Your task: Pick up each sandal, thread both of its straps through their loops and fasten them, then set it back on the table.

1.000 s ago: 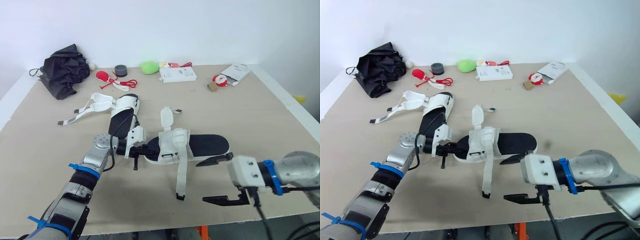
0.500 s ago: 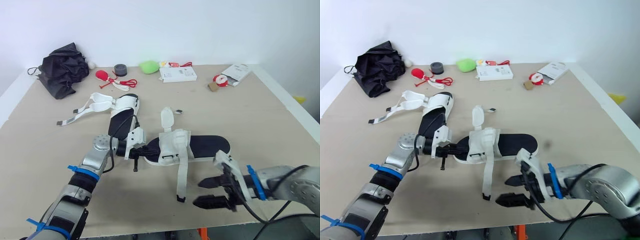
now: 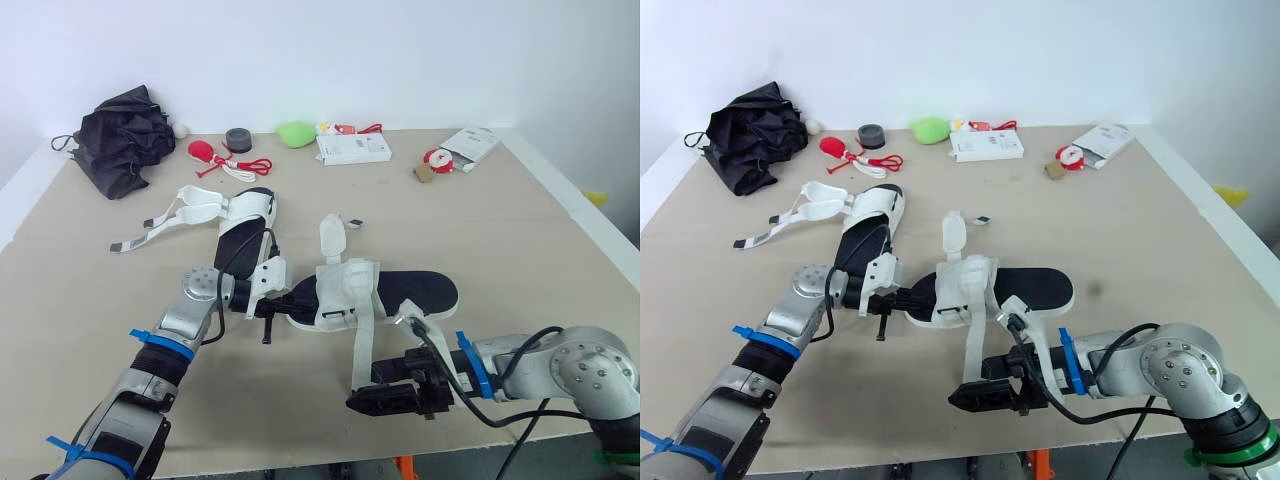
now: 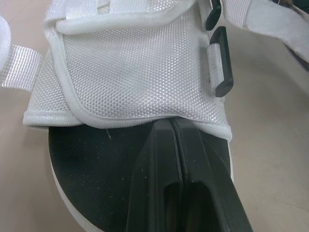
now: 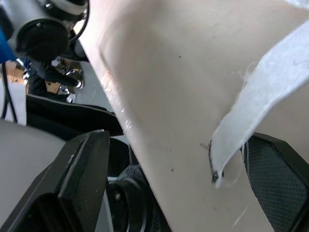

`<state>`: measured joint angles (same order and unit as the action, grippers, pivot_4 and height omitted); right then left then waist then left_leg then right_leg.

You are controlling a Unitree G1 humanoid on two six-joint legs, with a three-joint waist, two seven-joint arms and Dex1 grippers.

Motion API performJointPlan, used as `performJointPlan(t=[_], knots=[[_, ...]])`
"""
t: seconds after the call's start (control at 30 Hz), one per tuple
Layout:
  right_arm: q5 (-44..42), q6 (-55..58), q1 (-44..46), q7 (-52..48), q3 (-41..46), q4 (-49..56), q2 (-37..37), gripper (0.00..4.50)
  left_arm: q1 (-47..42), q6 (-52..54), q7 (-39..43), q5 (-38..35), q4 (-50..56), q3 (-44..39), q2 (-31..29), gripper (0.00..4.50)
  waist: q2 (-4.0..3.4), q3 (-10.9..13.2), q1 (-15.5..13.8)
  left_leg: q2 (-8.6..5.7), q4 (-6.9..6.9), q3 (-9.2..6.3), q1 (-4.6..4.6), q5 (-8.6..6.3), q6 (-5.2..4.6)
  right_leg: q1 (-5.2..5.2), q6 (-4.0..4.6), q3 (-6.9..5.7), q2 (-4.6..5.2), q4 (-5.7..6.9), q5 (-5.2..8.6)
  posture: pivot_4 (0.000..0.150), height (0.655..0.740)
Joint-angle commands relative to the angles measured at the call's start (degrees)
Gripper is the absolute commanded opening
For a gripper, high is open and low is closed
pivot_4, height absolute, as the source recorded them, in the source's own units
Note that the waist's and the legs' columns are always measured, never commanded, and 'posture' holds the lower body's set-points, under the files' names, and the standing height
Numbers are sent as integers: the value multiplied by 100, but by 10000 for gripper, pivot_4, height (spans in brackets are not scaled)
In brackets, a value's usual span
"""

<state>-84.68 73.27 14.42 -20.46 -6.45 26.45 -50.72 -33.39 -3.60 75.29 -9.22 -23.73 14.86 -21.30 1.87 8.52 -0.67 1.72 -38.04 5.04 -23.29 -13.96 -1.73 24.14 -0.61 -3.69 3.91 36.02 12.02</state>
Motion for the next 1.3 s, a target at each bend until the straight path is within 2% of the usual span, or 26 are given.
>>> performJointPlan(t=[0.03,0.07,0.1,0.27,0.33,0.5,0.6,0.73,0.83,1.03,1.3], knots=[[-123,11,71,433,31,-172,241,37706,260,53,109,422,-257,424,-134,0,5,-3,1,0,0,0,0,0,0,0,0,0,-1,0,0,1500,7400],[-164,23,72,471,42,-185,292,31664,256,40,107,424,-264,426,-135,0,4,-2,1,1,0,1,0,0,0,0,0,1,-2,0,0,1500,7400],[-177,43,63,497,48,-162,323,29117,249,27,103,426,-274,426,-137,0,1,-3,0,0,0,1,-1,0,0,1,0,1,-2,0,0,1500,7400],[-206,107,9,401,106,-37,302,6397,228,6,94,417,-290,426,-140,0,1,-4,1,-1,0,2,-1,-1,-1,1,0,2,-11,0,0,1500,7400],[-256,124,12,281,162,5,237,1149,223,-3,89,414,-295,425,-140,0,1,-4,0,0,0,2,-1,-1,-1,1,0,3,-15,0,0,1500,7400],[-380,173,74,71,246,-50,149,1149,200,-60,81,430,-333,435,-135,0,1,-4,0,0,0,2,-1,-1,-1,1,-1,3,-18,0,0,1500,7400],[-1026,137,315,-173,509,-266,-13,1149,178,-175,87,471,-373,456,-148,0,1,-3,0,0,-1,2,-1,-1,-1,1,-1,3,-18,0,0,1500,7400],[-2090,-13,1279,-332,870,-1191,-332,1149,156,-299,91,508,-436,486,-149,0,1,0,9,1,-11,5,2,-1,-2,-2,-7,7,-20,0,-6,1500,7400],[-2248,56,2000,-77,669,-1857,-369,1149,144,-435,85,581,-508,557,-153,0,1,0,8,4,-16,6,1,-1,-2,-2,-5,9,-20,0,-10,1500,7400],[-1528,433,2913,201,157,-2761,68,1149,119,-531,63,603,-650,570,-85,0,-2,-3,3,6,-15,6,-3,-3,-5,-1,2,9,-7,1,-10,1500,7400],[-418,890,3223,-140,-38,-3141,527,1149,120,-559,-18,595,-720,557,-33,0,-7,-5,1,0,-32,11,-13,-11,-19,1,-2,6,9,2,-14,1500,7400]])
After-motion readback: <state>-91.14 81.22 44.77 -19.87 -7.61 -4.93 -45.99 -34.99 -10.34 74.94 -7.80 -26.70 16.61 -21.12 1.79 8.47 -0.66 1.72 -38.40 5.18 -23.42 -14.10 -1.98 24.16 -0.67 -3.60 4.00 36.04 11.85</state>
